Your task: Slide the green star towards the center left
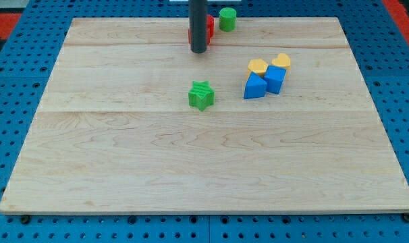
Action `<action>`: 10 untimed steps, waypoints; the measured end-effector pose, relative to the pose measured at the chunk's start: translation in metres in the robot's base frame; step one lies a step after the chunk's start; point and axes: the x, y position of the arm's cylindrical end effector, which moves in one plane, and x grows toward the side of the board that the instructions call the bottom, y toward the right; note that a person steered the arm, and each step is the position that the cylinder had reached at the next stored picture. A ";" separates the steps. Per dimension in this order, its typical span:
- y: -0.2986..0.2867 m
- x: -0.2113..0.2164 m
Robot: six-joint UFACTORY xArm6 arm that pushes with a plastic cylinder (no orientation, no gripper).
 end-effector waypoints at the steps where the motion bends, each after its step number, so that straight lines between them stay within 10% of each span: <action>1: 0.022 -0.006; 3: 0.022 0.002; 6: 0.049 0.136; 10: -0.153 0.120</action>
